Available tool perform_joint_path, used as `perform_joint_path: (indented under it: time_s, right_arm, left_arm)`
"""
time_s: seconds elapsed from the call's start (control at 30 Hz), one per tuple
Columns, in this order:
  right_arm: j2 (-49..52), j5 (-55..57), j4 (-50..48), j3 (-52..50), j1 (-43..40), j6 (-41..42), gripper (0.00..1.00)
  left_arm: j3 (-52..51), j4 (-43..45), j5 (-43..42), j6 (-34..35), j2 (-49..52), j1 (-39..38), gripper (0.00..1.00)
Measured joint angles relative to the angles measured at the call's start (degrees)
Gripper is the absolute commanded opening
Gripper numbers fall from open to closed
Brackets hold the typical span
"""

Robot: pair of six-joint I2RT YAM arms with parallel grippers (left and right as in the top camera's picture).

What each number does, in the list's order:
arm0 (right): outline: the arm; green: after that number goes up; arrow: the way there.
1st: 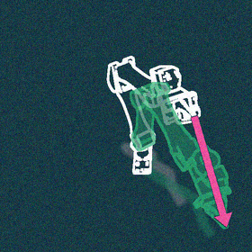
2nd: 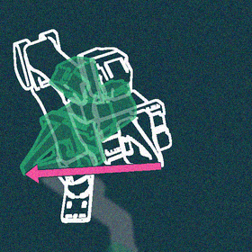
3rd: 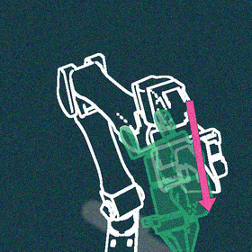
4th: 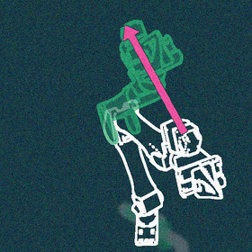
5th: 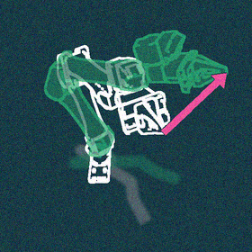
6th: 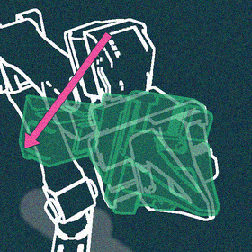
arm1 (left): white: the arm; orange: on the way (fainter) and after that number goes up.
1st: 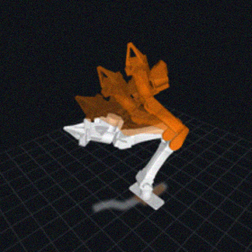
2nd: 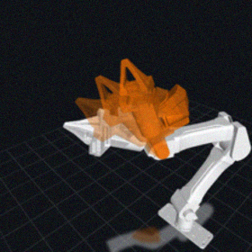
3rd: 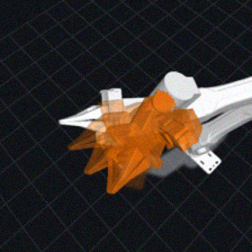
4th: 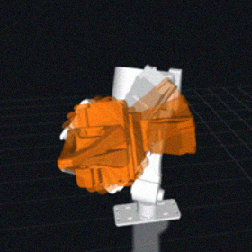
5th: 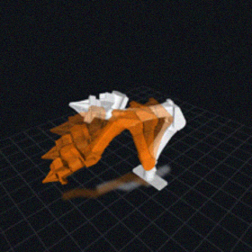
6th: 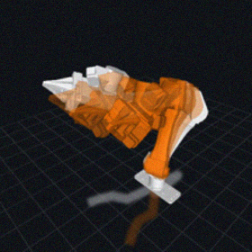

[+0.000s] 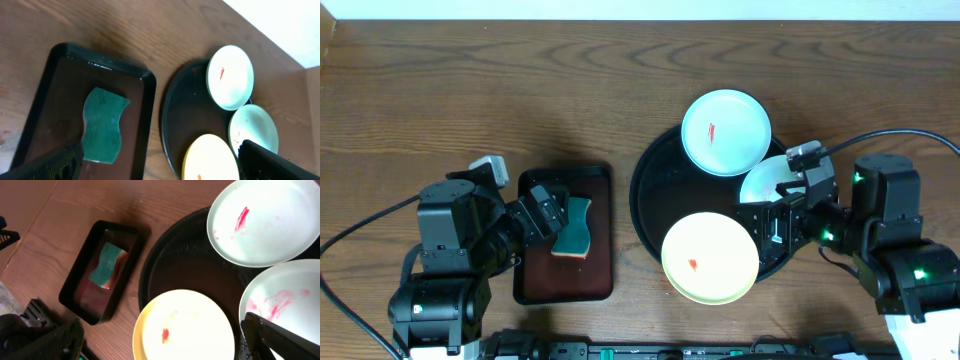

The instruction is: Clean dirty plates on tray and stack at the side

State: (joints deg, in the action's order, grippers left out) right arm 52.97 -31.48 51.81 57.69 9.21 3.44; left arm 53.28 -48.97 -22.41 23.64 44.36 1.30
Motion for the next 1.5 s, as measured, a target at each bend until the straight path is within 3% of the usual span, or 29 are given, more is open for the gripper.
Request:
perform_joint_path:
  time_s: [1.03,1.5]
  right_arm:
    - [0.96,0.0,3.76,0.0,0.02,0.7,0.98]
    - [6.23,1.07,3.89,0.0,2.38,0.72,0.94]
  left_arm:
    - [0.0,-4.07,-0.02,-4.66,2.8,0.0,0.99]
    - [0.0,-4.85,-0.17,-5.18,2.91,0.0,0.99]
